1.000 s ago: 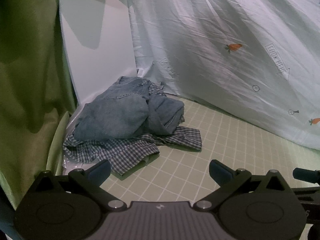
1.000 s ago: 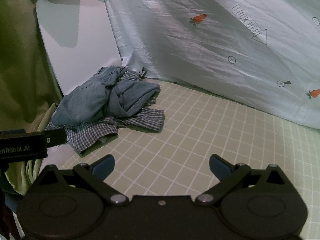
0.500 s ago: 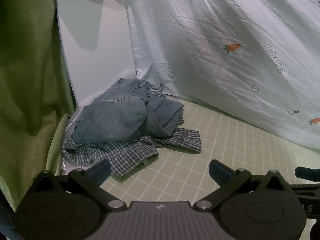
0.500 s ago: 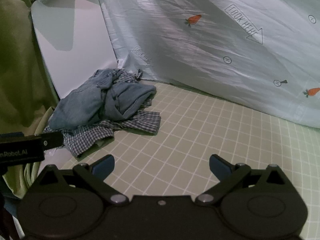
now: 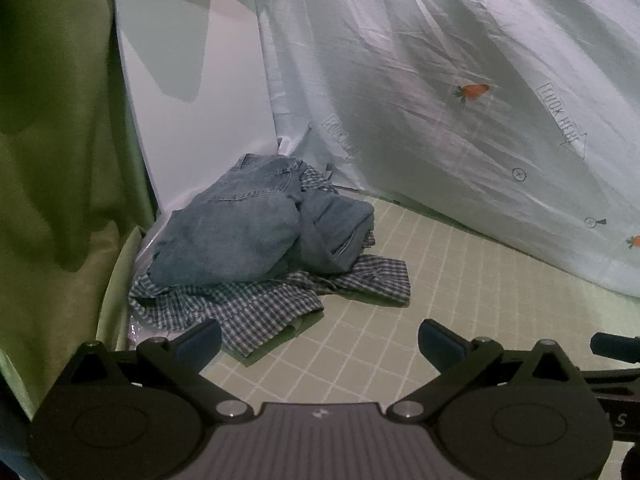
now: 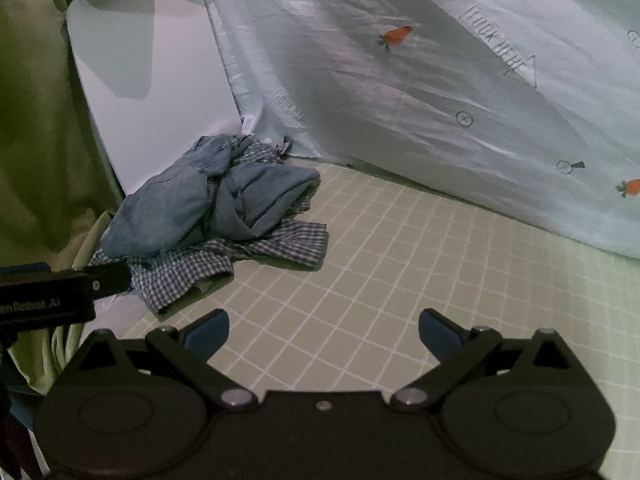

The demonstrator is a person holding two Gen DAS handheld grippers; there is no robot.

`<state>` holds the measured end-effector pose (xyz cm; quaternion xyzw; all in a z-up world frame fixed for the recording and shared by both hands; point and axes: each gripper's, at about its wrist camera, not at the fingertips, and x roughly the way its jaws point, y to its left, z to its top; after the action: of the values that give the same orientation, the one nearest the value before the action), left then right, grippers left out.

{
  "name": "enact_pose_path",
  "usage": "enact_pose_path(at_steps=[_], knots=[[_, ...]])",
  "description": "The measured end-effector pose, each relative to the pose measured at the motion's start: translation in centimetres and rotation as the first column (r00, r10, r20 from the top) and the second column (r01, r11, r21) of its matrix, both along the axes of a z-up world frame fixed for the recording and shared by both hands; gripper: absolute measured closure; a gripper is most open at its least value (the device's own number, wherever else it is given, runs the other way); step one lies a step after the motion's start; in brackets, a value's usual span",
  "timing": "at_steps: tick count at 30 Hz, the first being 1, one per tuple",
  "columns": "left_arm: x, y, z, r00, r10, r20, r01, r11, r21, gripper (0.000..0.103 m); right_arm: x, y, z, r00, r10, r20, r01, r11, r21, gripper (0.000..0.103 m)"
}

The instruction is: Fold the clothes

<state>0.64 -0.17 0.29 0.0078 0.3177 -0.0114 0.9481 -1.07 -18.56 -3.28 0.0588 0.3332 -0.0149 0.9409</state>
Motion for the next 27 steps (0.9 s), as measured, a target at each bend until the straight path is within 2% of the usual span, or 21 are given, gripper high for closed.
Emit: enact_pose_path(at_steps=[8, 14, 20, 24, 27], knots=[[1.4, 0.5, -0.5, 0.999, 0.022, -0.024, -0.023, 1.000, -0.015, 0.000, 1.5, 0.2, -0.1, 1.000, 0.025, -0.003, -0.025, 1.000, -0.006, 0.001], [4.1, 1.9, -1.0, 0.997, 0.064, -0.054, -0.067, 0.996, -0.054, 0.000, 4.7, 0.6, -0.3, 0.998, 0.062, -0.015, -0.063, 0.998, -0.014, 0.001], [8.4, 4.5, -2.2, 0.989, 0.101, -0.109, -0.111, 0.989, -0.095, 0.000, 9.9, 1.9, -0.4, 0.994, 0.109, -0.015, -0.109, 0.992, -0.059, 0.001], [12.3, 6.5, -3.2, 0.982, 0.125, -0.138, -0.138, 0.987, -0.085, 0.001, 14.7, 2.9, -0.7, 0.992, 0.126, -0.020, -0.128, 0.989, -0.074, 0.004], [15.4, 8.4, -3.9, 0.978, 0.151, -0.143, -0.162, 0.984, -0.073, 0.007, 18.6, 4.2, -1.6, 0.989, 0.146, -0.027, -0.148, 0.985, -0.092, 0.004]])
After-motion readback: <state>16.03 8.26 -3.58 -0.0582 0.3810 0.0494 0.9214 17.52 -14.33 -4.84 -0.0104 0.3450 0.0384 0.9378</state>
